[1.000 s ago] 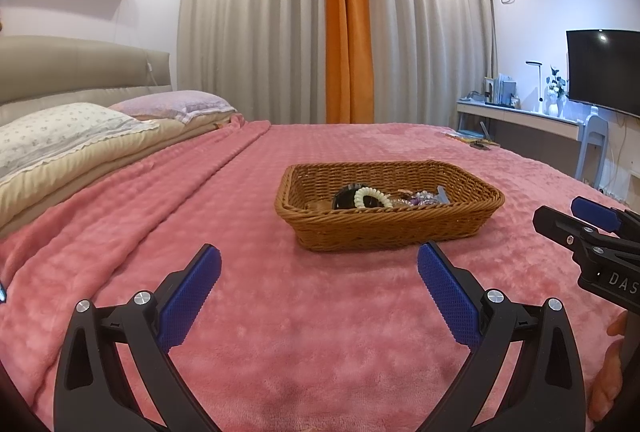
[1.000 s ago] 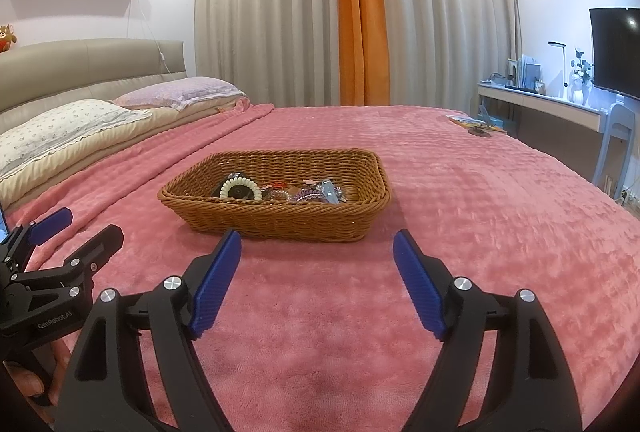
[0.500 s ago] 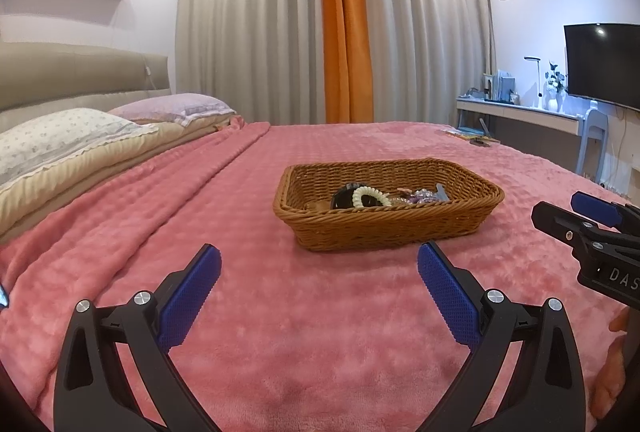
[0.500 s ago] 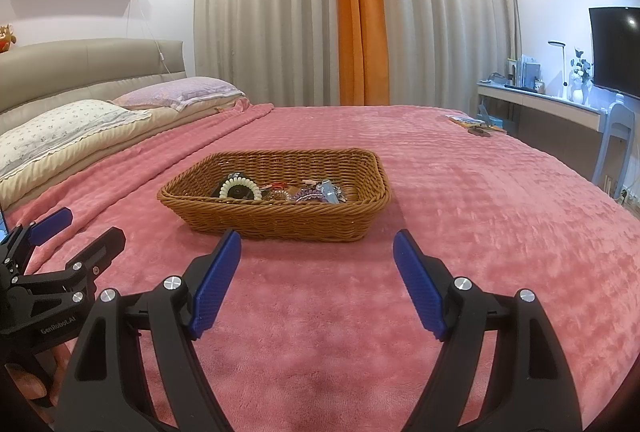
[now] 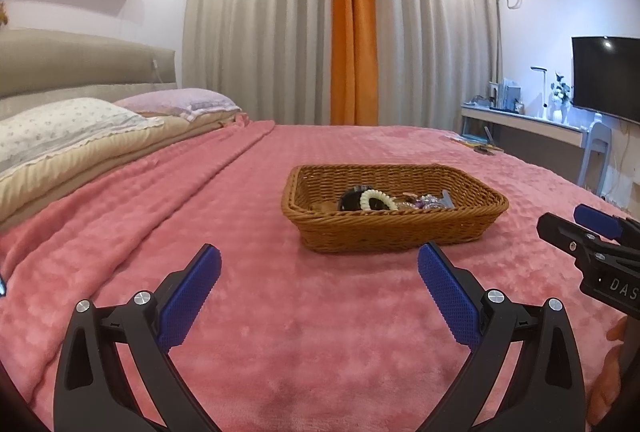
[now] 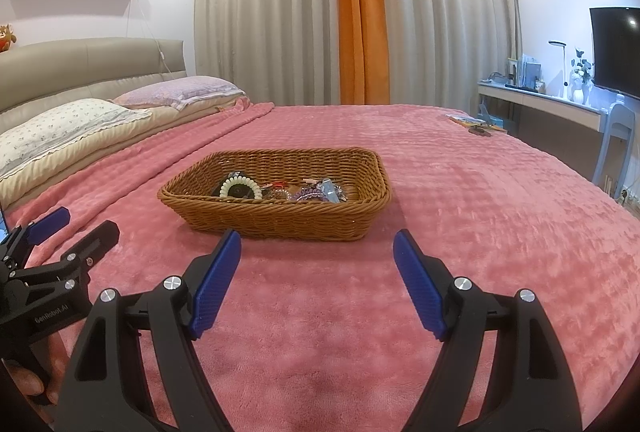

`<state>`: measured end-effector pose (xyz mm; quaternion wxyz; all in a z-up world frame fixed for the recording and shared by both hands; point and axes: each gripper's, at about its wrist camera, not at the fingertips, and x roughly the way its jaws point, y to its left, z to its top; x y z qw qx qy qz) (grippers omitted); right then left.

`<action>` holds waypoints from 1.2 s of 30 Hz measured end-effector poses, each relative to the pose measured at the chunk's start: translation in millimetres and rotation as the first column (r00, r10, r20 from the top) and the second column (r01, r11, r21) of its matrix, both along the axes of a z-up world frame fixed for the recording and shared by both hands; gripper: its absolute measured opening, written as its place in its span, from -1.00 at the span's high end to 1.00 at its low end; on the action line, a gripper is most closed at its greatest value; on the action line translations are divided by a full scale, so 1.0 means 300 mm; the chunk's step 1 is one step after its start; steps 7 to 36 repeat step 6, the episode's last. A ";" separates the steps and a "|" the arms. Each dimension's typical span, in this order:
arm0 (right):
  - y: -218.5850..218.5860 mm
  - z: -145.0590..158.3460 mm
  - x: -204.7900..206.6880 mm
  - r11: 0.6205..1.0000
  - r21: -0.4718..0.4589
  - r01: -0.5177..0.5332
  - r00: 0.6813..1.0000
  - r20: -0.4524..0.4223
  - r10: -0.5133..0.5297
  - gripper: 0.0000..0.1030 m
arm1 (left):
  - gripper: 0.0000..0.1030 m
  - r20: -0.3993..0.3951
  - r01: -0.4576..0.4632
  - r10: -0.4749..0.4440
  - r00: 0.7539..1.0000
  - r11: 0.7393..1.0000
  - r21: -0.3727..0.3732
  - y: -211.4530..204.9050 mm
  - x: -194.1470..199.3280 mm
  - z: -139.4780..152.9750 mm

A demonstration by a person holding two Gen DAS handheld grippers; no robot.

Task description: Organize jewelry

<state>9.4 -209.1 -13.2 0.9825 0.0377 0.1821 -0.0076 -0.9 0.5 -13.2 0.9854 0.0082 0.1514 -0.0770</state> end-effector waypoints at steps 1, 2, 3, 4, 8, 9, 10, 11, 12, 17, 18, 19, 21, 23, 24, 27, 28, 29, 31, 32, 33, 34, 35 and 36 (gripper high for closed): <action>-0.001 0.000 0.000 1.000 0.000 0.000 1.000 0.000 0.000 -0.45 | -0.86 -0.007 0.001 -0.001 1.000 1.000 -0.006 0.006 -0.001 0.000; -0.002 0.000 -0.001 1.000 0.000 0.000 1.000 0.000 0.000 -0.45 | -0.86 -0.012 0.003 -0.003 1.000 1.000 -0.009 0.006 0.006 0.001; 0.000 0.000 0.000 1.000 0.000 0.000 1.000 0.000 0.000 -0.45 | -0.86 -0.015 0.002 -0.002 1.000 1.000 -0.012 0.007 0.007 0.001; -0.003 -0.001 -0.001 1.000 -0.001 0.000 1.000 -0.001 0.000 -0.45 | -0.86 -0.015 0.002 -0.002 1.000 1.000 -0.013 0.008 0.008 0.002; -0.001 0.000 0.000 1.000 0.000 -0.001 1.000 0.000 0.001 -0.45 | -0.86 -0.013 0.003 -0.003 1.000 1.000 -0.009 0.008 0.008 0.003; -0.001 0.000 0.000 1.000 0.000 -0.001 1.000 0.000 0.001 -0.45 | -0.86 -0.013 0.003 -0.003 1.000 1.000 -0.009 0.008 0.008 0.003; -0.001 0.000 0.000 1.000 0.000 -0.001 1.000 0.000 0.001 -0.45 | -0.86 -0.013 0.003 -0.003 1.000 1.000 -0.009 0.008 0.008 0.003; -0.001 0.000 0.000 1.000 0.000 -0.001 1.000 0.000 0.001 -0.45 | -0.86 -0.013 0.003 -0.003 1.000 1.000 -0.009 0.008 0.008 0.003; -0.001 0.000 0.000 1.000 0.000 -0.001 1.000 0.000 0.001 -0.45 | -0.86 -0.013 0.003 -0.003 1.000 1.000 -0.009 0.008 0.008 0.003; -0.001 0.000 0.000 1.000 0.000 -0.001 1.000 0.000 0.001 -0.45 | -0.86 -0.013 0.003 -0.003 1.000 1.000 -0.009 0.008 0.008 0.003; -0.001 0.000 0.000 1.000 0.000 -0.001 1.000 0.000 0.001 -0.45 | -0.86 -0.013 0.003 -0.003 1.000 1.000 -0.009 0.008 0.008 0.003; -0.001 0.000 0.000 1.000 0.000 -0.001 1.000 0.000 0.001 -0.45 | -0.86 -0.013 0.003 -0.003 1.000 1.000 -0.009 0.008 0.008 0.003; -0.001 0.000 0.000 1.000 0.000 -0.001 1.000 0.000 0.001 -0.45 | -0.86 -0.013 0.003 -0.003 1.000 1.000 -0.009 0.008 0.008 0.003; -0.001 0.000 0.000 1.000 0.000 -0.001 1.000 0.000 0.001 -0.45 | -0.86 -0.013 0.003 -0.003 1.000 1.000 -0.009 0.008 0.008 0.003; -0.001 0.000 0.000 1.000 0.000 -0.001 1.000 0.000 0.001 -0.45 | -0.86 -0.013 0.003 -0.003 1.000 1.000 -0.009 0.008 0.008 0.003; -0.001 0.000 0.000 1.000 0.000 -0.001 1.000 0.000 0.001 -0.45 | -0.86 -0.013 0.003 -0.003 1.000 1.000 -0.009 0.008 0.008 0.003; -0.001 0.000 0.000 1.000 0.000 -0.001 1.000 0.000 0.001 -0.45 | -0.86 -0.013 0.003 -0.003 1.000 1.000 -0.009 0.008 0.008 0.003; -0.001 0.000 0.000 1.000 0.000 -0.001 1.000 0.000 0.001 -0.45 | -0.86 -0.013 0.003 -0.003 1.000 1.000 -0.009 0.008 0.008 0.003; -0.001 0.000 0.000 1.000 0.000 -0.001 1.000 0.000 0.001 -0.45 | -0.86 -0.013 0.003 -0.003 1.000 1.000 -0.009 0.008 0.008 0.003; -0.001 0.000 0.000 1.000 0.000 -0.001 1.000 0.000 0.001 -0.45 | -0.86 -0.013 0.003 -0.003 1.000 1.000 -0.009 0.008 0.008 0.003; -0.001 0.000 0.000 1.000 0.000 -0.001 1.000 0.000 0.001 -0.45 | -0.86 -0.013 0.003 -0.003 1.000 1.000 -0.009 0.008 0.008 0.003; -0.001 0.000 0.000 1.000 0.000 -0.001 1.000 0.000 0.001 -0.45 | -0.86 -0.013 0.003 -0.003 1.000 1.000 -0.009 0.008 0.008 0.003; -0.001 0.000 0.000 1.000 0.000 -0.001 1.000 0.000 0.001 -0.45 | -0.86 -0.013 0.003 -0.003 1.000 1.000 -0.009 0.008 0.008 0.003; -0.001 0.000 0.000 1.000 0.000 -0.001 1.000 0.000 0.001 -0.45 | -0.86 -0.013 0.003 -0.003 1.000 1.000 -0.009 0.008 0.008 0.003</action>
